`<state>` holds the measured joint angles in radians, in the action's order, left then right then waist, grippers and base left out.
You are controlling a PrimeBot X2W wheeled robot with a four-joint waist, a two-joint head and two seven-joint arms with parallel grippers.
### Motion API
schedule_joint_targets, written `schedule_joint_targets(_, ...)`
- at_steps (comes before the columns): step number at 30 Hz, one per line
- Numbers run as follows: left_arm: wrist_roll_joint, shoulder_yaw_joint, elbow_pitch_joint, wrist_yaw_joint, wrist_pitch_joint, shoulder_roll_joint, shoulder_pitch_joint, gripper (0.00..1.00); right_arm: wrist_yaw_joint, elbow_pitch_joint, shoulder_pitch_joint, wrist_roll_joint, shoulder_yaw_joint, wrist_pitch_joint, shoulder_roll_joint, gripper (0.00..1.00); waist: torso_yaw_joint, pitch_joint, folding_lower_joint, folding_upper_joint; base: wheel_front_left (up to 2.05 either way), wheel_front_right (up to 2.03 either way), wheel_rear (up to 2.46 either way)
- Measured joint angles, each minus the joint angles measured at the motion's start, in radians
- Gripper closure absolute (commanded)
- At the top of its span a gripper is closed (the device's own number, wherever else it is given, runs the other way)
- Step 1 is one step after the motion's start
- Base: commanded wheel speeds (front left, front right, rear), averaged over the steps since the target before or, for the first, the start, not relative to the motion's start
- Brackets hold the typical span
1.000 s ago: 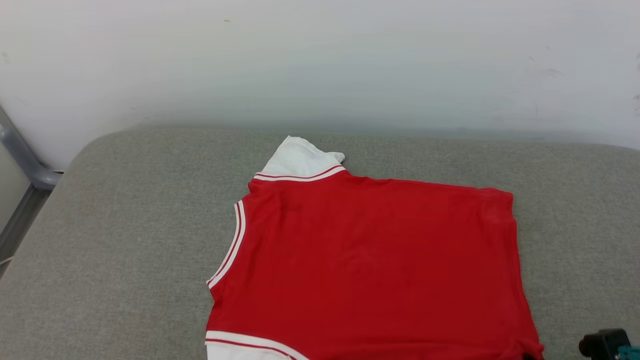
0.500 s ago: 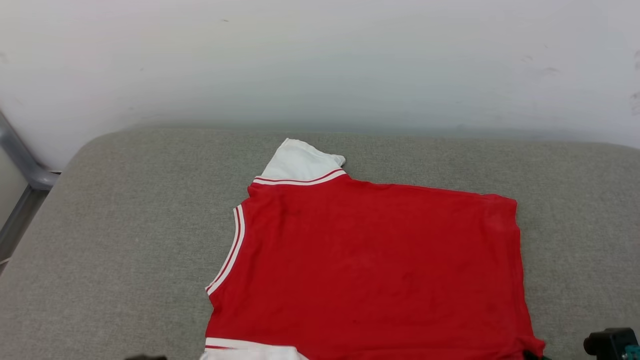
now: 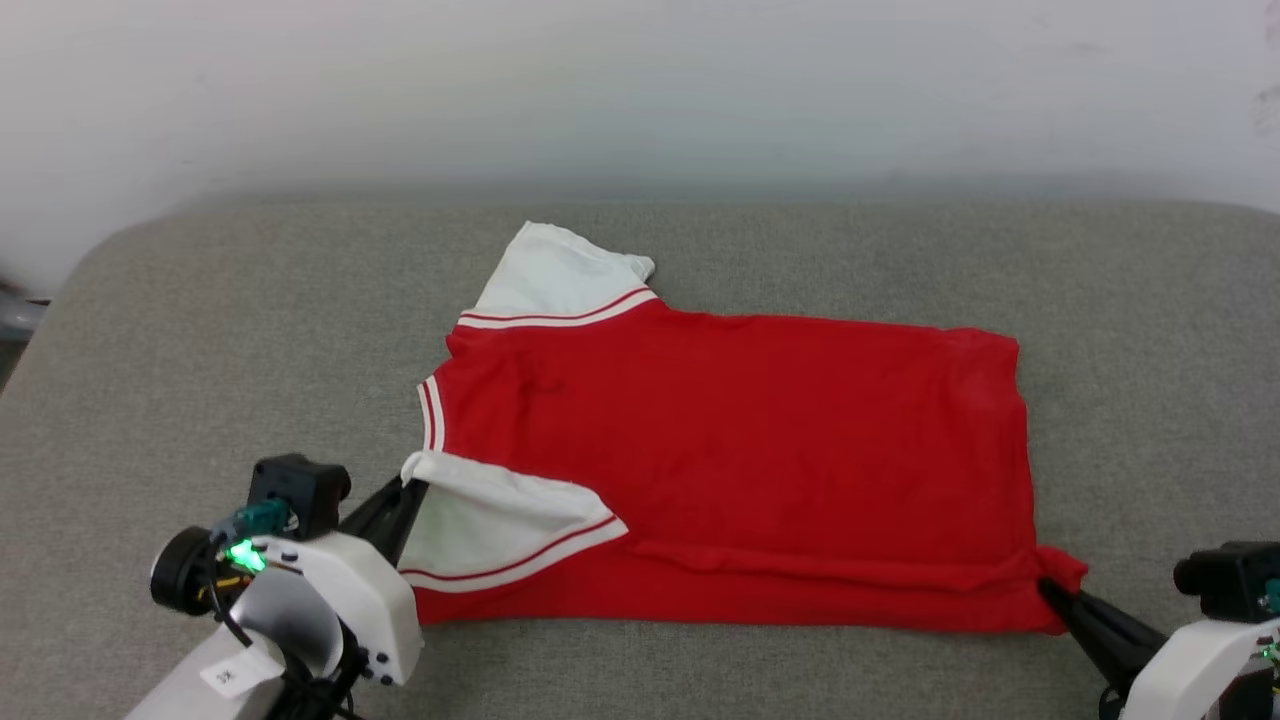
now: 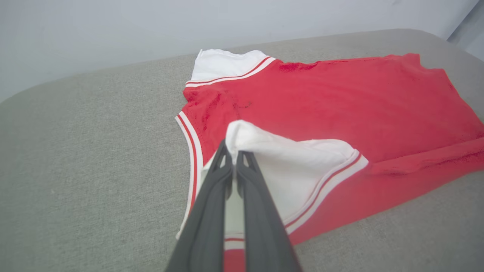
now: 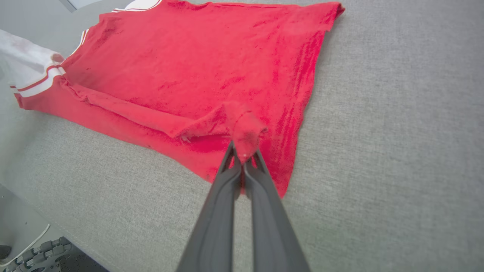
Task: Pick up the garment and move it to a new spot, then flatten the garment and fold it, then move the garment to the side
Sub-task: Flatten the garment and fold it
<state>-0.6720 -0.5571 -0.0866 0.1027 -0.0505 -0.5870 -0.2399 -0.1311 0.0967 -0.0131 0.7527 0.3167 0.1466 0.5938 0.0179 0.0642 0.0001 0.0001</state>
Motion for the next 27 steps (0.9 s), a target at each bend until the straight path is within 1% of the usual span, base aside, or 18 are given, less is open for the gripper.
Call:
schedule_joint_targets(1,0.005,0.000,-0.035,-0.021,-0.001,0.002,-0.051,1.00,0.000,-0.001,0.029,0.000,-0.002,0.009,-0.005,1.00,-0.008,0.025,0.0000,0.0000,0.00,0.00,0.00)
schedule_joint_targets(5,0.020,-0.002,-0.116,-0.053,0.001,0.012,-0.144,1.00,0.000,0.014,0.097,0.003,0.003,0.020,-0.015,1.00,-0.022,0.074,0.0001,0.0000,0.00,0.00,0.00)
schedule_joint_targets(11,0.024,-0.013,-0.278,-0.099,0.016,0.058,-0.251,1.00,0.000,0.077,0.191,0.014,0.034,0.029,-0.030,1.00,-0.034,0.144,0.0001,0.0000,0.00,0.00,0.00)
schedule_joint_targets(13,0.042,-0.029,-0.332,-0.112,0.023,0.067,-0.276,1.00,0.000,0.106,0.223,0.013,0.050,0.030,-0.034,1.00,-0.037,0.165,0.0001,-0.0001,0.00,0.00,0.00)
schedule_joint_targets(19,0.035,-0.043,-0.494,-0.151,0.046,0.106,-0.324,1.00,0.000,0.206,0.290,0.012,0.088,0.030,-0.050,1.00,-0.035,0.211,0.0001,0.0000,0.00,0.00,0.00)
schedule_joint_targets(23,0.033,-0.055,-0.583,-0.179,0.073,0.127,-0.345,1.00,0.000,0.258,0.317,0.005,0.112,0.018,-0.057,1.00,-0.031,0.219,0.0000,-0.0001,0.00,0.00,0.00)
schedule_joint_targets(27,0.026,-0.063,-0.651,-0.200,0.110,0.149,-0.364,1.00,0.000,0.281,0.326,0.014,0.131,-0.009,-0.064,1.00,-0.029,0.212,0.0000,0.0000,0.00,0.00,0.00)
